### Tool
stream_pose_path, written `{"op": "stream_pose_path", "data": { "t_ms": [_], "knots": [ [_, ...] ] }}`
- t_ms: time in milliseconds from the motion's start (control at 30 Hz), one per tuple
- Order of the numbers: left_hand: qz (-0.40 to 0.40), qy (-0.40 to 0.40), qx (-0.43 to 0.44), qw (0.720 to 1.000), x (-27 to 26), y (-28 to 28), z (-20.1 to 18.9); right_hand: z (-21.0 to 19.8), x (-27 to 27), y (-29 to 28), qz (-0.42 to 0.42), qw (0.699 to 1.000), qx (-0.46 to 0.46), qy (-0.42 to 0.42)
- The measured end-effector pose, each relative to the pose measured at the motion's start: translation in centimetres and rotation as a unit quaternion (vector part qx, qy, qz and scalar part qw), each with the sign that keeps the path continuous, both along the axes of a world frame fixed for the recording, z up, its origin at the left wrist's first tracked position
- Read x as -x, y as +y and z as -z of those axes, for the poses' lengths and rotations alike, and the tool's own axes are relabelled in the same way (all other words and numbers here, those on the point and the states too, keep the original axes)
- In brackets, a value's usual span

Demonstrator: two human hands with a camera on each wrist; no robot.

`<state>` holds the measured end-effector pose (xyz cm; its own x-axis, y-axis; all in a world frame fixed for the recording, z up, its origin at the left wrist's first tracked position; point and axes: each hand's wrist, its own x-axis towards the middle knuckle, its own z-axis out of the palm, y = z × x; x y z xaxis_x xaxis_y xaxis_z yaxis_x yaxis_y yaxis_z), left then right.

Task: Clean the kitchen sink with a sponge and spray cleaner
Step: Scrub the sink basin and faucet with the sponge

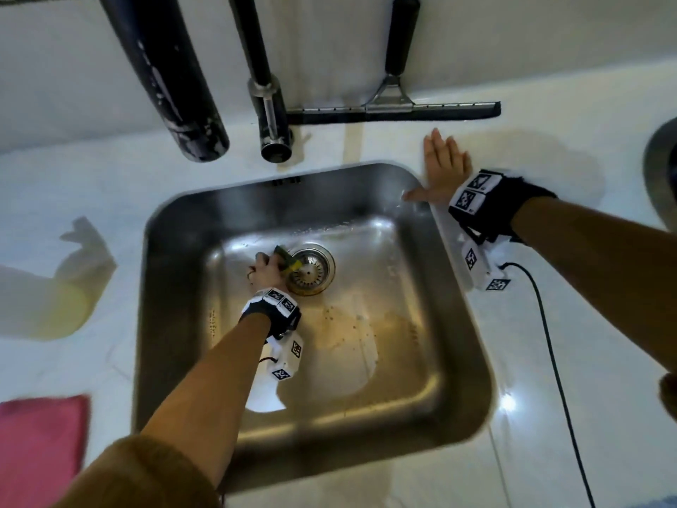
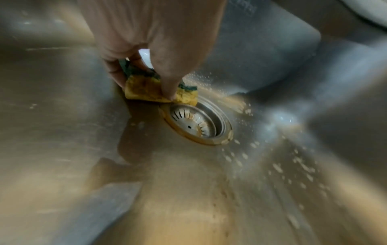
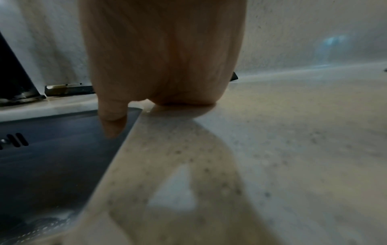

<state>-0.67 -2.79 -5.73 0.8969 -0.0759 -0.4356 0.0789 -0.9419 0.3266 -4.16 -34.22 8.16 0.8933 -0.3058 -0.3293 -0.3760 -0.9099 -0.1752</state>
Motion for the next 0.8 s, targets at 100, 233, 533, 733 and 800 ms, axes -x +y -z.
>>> {"op": "stream_pose_path", "data": {
  "t_ms": [100, 233, 533, 733, 800],
  "knots": [
    [0.033, -0.020, -0.013, 0.999, 0.7, -0.1, 0.6, -0.2, 0.2, 0.1, -0.004, 1.000, 0.008, -0.008],
    [0.058, 0.009, -0.002, 0.998, 3.2, -1.5, 0.6, -0.4, 0.3, 0.3, 0.010, 1.000, 0.018, 0.004],
    [-0.010, 0.026, 0.055, 0.998, 5.6, -4.0, 1.3, -0.5, 0.5, 0.8, 0.021, 1.000, 0.007, -0.010],
    [-0.052, -0.072, 0.071, 0.993, 3.5, -3.5, 0.9, 0.0, 0.5, 0.7, 0.017, 1.000, 0.015, -0.016],
    [-0.059, -0.080, 0.067, 0.993, 2.2, -3.6, 0.8, 0.1, 0.5, 0.6, 0.014, 1.000, 0.016, -0.016]
  ]
}}
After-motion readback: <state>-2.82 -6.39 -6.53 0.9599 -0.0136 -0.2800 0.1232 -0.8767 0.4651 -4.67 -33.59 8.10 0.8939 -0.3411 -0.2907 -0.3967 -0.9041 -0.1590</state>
